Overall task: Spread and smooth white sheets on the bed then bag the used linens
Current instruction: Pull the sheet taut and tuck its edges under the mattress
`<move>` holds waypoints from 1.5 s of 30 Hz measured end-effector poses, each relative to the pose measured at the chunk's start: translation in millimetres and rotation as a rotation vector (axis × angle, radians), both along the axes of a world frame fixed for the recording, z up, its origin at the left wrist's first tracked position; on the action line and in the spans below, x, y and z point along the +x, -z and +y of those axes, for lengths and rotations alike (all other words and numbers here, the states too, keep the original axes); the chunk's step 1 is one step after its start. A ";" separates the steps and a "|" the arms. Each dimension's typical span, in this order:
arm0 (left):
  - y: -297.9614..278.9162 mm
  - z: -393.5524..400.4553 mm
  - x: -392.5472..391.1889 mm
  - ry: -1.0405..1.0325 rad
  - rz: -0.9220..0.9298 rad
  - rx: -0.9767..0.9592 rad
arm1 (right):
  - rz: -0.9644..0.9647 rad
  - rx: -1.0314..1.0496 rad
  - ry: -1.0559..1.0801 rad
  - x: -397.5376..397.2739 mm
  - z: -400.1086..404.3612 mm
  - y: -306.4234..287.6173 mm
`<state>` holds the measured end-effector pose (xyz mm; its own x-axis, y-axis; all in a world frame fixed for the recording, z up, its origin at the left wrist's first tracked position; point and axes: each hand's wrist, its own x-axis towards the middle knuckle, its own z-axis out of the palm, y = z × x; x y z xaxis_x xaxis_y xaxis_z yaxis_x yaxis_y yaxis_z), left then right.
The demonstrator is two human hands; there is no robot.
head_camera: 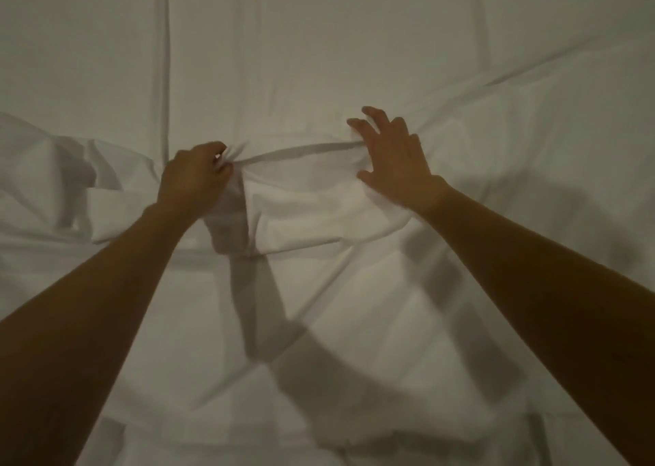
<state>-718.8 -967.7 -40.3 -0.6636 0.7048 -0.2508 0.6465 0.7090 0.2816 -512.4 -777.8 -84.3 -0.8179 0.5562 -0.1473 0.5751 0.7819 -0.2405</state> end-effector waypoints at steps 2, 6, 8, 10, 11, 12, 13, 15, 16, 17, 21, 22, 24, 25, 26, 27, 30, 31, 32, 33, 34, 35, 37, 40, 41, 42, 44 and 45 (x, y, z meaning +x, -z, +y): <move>-2.3 8.2 -11.9 -0.042 -0.059 0.035 | -0.075 0.050 -0.056 -10.4 9.4 -1.6; -3.9 -0.5 -16.8 0.050 -0.232 -0.130 | -0.023 0.039 -0.111 -29.2 29.0 -7.6; 0.6 -10.4 -15.6 0.128 -0.259 -0.364 | -0.052 -0.224 -0.148 -35.3 35.6 -14.7; 4.4 -11.7 -19.8 0.087 -0.246 -0.380 | -0.195 -0.260 -0.234 -40.1 40.9 -19.6; 2.5 -7.8 -24.8 0.042 -0.234 -0.317 | -0.247 -0.222 -0.288 -41.2 42.8 -18.0; -0.7 -2.7 -32.1 0.008 -0.209 -0.249 | -0.257 -0.221 -0.317 -40.9 45.7 -15.4; -4.4 4.1 -41.7 -0.021 -0.176 -0.181 | -0.233 -0.261 -0.307 -41.5 50.2 -15.3; -9.5 23.5 -66.5 -0.058 -0.093 -0.088 | -0.108 -0.303 -0.224 -48.4 62.9 -18.9; -10.3 35.1 -79.5 -0.069 -0.039 -0.075 | -0.038 -0.278 -0.184 -56.1 70.2 -20.7; -8.2 45.7 -91.9 -0.090 0.014 -0.076 | 0.023 -0.241 -0.149 -67.2 77.3 -23.9; 8.4 79.4 -118.7 -0.303 0.086 -0.178 | 0.083 -0.087 -0.086 -111.5 95.2 -21.7; 13.0 85.8 -115.9 -0.309 0.052 -0.201 | 0.071 -0.069 -0.068 -115.8 96.8 -15.4; 22.8 97.8 -100.4 -0.152 0.013 -0.180 | 0.067 -0.073 -0.058 -116.8 98.4 0.7; 28.4 104.5 -89.6 -0.043 0.032 -0.157 | 0.071 -0.092 -0.060 -116.2 98.8 7.6; 33.8 111.5 -79.8 0.045 0.067 -0.127 | 0.070 -0.122 -0.059 -116.1 99.8 12.1; 40.1 117.3 -74.0 0.097 0.102 -0.113 | 0.070 -0.150 -0.065 -117.3 102.0 16.1; 59.4 132.7 -83.2 0.025 0.132 -0.133 | 0.058 -0.193 -0.095 -123.3 105.6 26.3; 66.7 134.9 -88.8 -0.035 0.101 -0.154 | 0.058 -0.183 -0.094 -124.1 105.5 31.6; 72.6 136.1 -91.9 -0.078 0.078 -0.180 | 0.054 -0.176 -0.088 -124.6 104.7 34.8; 78.2 137.5 -93.7 -0.094 0.059 -0.198 | 0.057 -0.168 -0.083 -125.4 104.7 35.9; 81.1 139.9 -94.6 -0.095 0.043 -0.213 | 0.054 -0.168 -0.082 -126.3 105.3 33.8; 80.9 142.1 -95.2 -0.096 0.019 -0.231 | 0.051 -0.165 -0.092 -126.8 108.0 31.2; 76.1 145.1 -98.7 -0.125 -0.075 -0.267 | 0.026 -0.128 -0.098 -122.3 120.7 22.5; 70.2 150.1 -100.4 -0.234 -0.060 -0.278 | 0.140 0.069 -0.084 -91.1 148.3 21.1; 69.3 153.5 -93.8 -0.282 0.037 -0.227 | 0.210 0.136 -0.063 -75.5 158.8 24.1; 65.7 158.5 -82.1 -0.298 0.138 -0.144 | 0.250 0.166 -0.019 -59.8 168.3 26.2; 61.8 174.6 -51.3 -0.143 0.224 0.004 | 0.191 0.153 0.085 -39.9 177.7 26.2; 62.0 183.9 -35.1 -0.008 0.222 0.043 | 0.177 0.161 0.102 -35.0 179.8 29.1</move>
<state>-753.9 -783.8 -102.3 -0.7048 0.7061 -0.0679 0.6905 0.7049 0.1626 -547.4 -598.0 -113.4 -0.7616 0.6417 0.0903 0.6128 0.7585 -0.2216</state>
